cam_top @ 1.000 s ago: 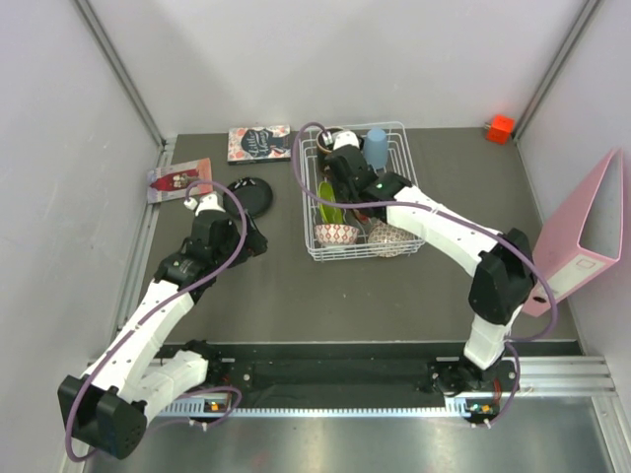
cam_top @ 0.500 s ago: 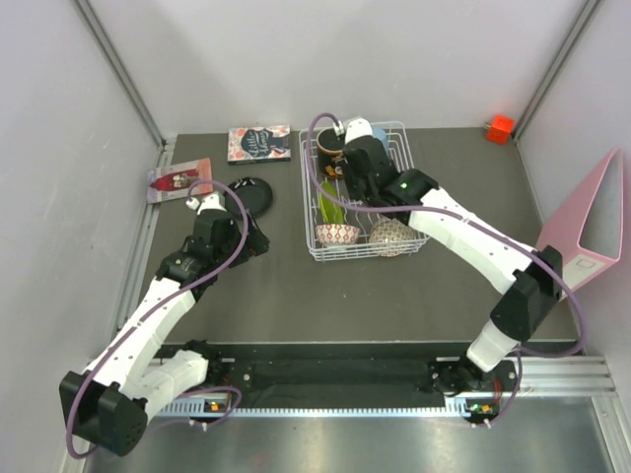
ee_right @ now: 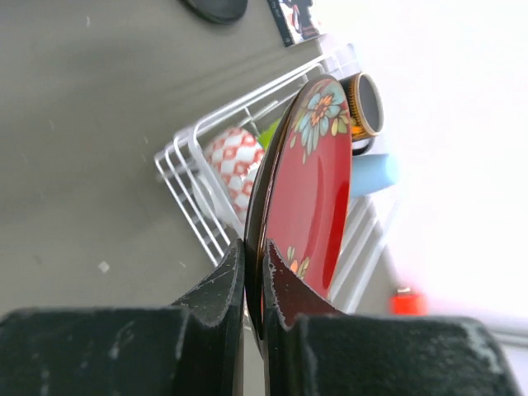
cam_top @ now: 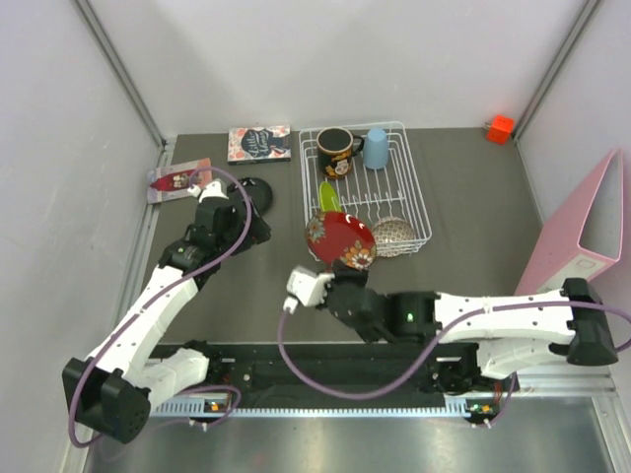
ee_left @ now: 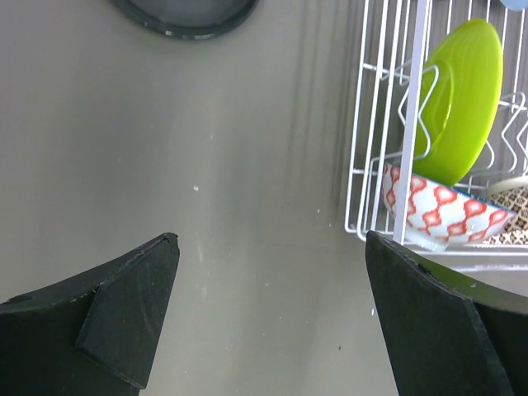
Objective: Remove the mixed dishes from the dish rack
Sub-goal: Pick up the plate from the dish rack, then place the plate at the center of the board.
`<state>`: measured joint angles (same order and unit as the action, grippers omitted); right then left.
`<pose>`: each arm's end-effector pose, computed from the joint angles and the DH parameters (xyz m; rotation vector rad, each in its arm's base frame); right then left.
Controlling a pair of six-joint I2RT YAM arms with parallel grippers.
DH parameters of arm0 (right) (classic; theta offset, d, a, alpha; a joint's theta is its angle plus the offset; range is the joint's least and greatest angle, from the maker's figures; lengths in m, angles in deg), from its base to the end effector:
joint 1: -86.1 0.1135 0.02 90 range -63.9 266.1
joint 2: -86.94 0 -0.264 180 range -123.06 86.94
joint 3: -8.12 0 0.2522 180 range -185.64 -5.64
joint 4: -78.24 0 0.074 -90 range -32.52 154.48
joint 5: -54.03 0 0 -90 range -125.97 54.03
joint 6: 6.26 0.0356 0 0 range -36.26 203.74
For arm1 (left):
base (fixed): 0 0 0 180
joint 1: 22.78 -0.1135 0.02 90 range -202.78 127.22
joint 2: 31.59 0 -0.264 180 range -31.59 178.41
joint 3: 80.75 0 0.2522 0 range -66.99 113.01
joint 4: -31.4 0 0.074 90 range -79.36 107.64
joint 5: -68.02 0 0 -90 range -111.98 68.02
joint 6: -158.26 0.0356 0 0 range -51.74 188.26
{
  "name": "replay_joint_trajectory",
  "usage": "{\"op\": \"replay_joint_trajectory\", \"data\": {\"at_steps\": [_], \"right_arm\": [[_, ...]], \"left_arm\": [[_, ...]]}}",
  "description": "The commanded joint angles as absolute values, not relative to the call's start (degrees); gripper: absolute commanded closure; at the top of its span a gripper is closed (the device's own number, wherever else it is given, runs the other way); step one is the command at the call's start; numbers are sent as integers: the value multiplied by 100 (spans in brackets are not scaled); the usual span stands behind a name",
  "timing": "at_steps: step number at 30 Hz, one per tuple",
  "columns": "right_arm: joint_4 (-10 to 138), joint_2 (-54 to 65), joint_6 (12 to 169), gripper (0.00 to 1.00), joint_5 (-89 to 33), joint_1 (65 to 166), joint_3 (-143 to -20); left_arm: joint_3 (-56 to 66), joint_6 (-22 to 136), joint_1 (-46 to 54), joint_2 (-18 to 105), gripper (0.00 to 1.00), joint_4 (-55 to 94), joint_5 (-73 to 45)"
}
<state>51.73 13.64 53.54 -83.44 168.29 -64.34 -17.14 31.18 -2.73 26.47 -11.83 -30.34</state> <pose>0.0645 0.2772 0.3176 -1.2475 1.4243 -0.2350 0.2064 -0.0698 0.2952 -0.4124 2.2097 -0.3834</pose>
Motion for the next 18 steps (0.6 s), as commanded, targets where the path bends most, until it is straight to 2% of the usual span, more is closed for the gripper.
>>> {"op": "replay_joint_trajectory", "data": {"at_steps": [1,7,11,18], "right_arm": [[6691,2162,3841,100,-10073,17520,-5639],[8307,2322,2065,100,-11111,18848,-4169],[9092,2190,1213,100,-11340,19419,-3474],[8989,1839,1579,100,-11244,19702,-3349]], "left_arm": [[-1355,3276,-256,2791,1,-996,-3200],[-1250,3574,-256,2862,1,-961,-2612],[-1766,3733,-248,2520,1,55,-771],[-2155,3531,-248,2422,1,630,921]]}}
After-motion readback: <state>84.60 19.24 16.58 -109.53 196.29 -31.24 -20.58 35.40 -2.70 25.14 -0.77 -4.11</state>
